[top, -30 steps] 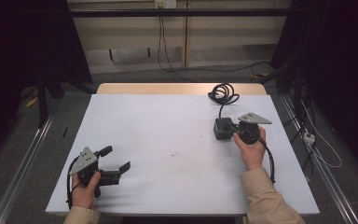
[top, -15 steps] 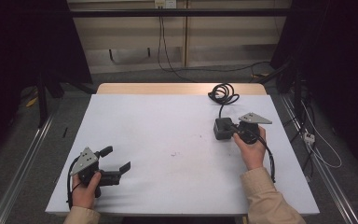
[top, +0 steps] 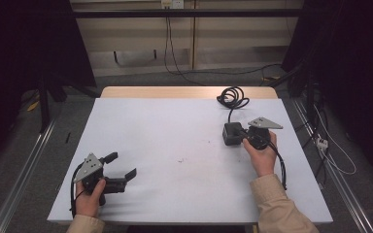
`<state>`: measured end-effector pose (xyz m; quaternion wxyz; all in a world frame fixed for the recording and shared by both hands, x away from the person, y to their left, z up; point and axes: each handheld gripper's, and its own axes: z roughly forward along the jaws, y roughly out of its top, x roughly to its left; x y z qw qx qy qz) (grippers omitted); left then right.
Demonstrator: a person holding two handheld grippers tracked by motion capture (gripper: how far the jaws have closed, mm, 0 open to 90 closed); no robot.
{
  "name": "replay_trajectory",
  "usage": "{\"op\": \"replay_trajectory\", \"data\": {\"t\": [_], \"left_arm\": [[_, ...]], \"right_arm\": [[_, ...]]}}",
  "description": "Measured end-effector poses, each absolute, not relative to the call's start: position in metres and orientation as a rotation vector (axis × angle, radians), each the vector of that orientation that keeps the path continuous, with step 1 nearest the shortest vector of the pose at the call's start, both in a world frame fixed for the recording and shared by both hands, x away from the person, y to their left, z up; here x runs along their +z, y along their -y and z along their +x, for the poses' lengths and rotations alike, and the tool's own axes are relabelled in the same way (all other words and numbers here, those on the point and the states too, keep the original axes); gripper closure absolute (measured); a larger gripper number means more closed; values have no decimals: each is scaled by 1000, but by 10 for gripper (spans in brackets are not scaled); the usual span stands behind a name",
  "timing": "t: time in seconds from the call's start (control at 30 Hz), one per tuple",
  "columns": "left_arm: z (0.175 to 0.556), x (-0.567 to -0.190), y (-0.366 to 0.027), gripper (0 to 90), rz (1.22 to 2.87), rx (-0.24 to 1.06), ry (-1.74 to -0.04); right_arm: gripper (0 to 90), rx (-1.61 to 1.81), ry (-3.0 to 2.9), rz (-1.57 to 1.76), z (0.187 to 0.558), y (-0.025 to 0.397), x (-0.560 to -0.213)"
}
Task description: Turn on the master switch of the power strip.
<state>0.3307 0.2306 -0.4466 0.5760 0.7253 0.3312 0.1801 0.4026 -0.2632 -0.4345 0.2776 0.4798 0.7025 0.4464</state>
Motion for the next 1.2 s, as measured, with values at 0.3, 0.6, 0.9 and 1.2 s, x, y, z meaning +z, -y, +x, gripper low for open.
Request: {"op": "replay_trajectory", "data": {"t": [0.3,0.6,0.9,1.2], "left_arm": [[331,-447,-231,33,1698,423,-772],[331,-446,-231,32,1701,423,-772],[331,-446,-230,32,1701,423,-772],[331,-447,-230,32,1701,423,-774]], "right_arm": [[900,1196,-1883,1297,403,263,-434],[900,1195,-1881,1296,403,263,-435],[900,1192,-1882,1297,402,262,-435],[900,1196,-1882,1298,402,263,-435]]}}
